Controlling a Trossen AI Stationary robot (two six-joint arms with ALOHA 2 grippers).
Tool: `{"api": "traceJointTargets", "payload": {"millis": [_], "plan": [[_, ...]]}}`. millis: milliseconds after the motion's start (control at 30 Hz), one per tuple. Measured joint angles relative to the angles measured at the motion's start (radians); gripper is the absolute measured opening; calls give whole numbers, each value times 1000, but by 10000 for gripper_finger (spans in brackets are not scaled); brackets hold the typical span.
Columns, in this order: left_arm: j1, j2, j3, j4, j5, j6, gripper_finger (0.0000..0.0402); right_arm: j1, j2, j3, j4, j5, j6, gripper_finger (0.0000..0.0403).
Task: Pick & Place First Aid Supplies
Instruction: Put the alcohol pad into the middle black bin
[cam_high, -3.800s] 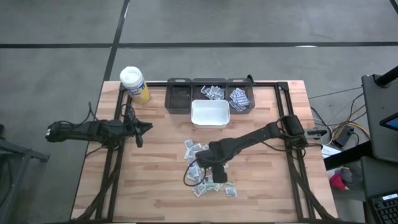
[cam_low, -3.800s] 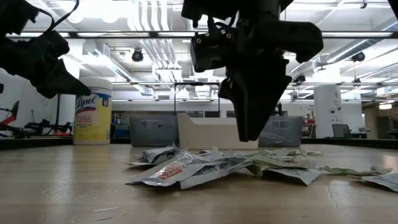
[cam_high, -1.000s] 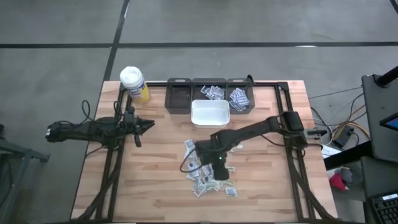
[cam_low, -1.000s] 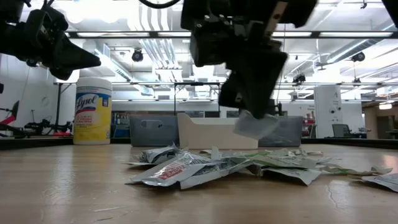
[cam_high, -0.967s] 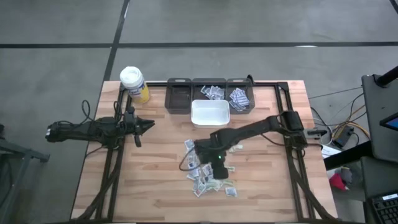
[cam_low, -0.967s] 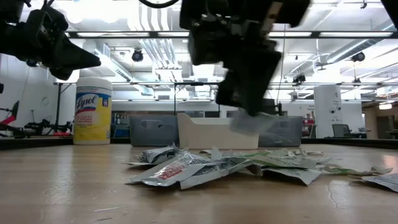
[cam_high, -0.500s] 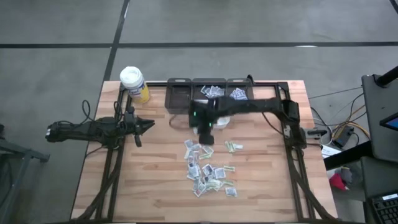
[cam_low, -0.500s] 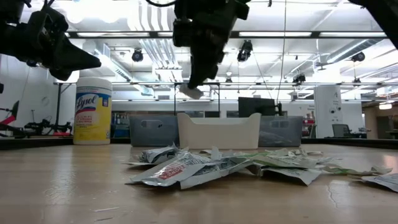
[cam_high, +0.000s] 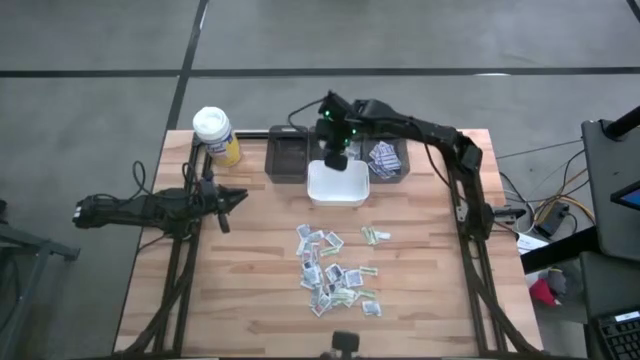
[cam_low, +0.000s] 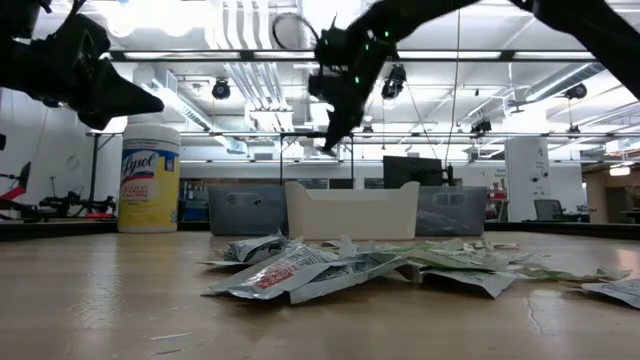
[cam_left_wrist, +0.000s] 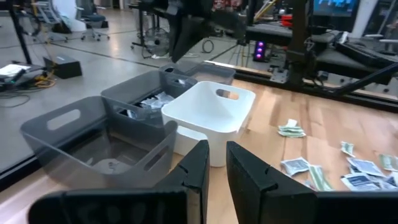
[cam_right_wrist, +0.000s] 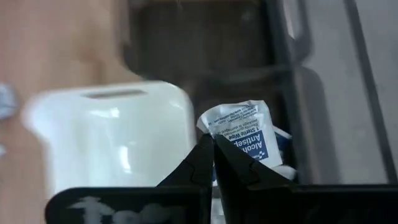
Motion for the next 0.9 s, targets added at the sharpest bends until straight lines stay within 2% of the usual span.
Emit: {"api": "traceJointTargets", "payload": {"millis": [400,900], "plan": [[0,40,0,-18,-55,-5,53,-121,137,-2,-13,7,-69,8],[0,70,0,-17,-55,-12,53,-149,184,-5,-46,2,-94,8]]}}
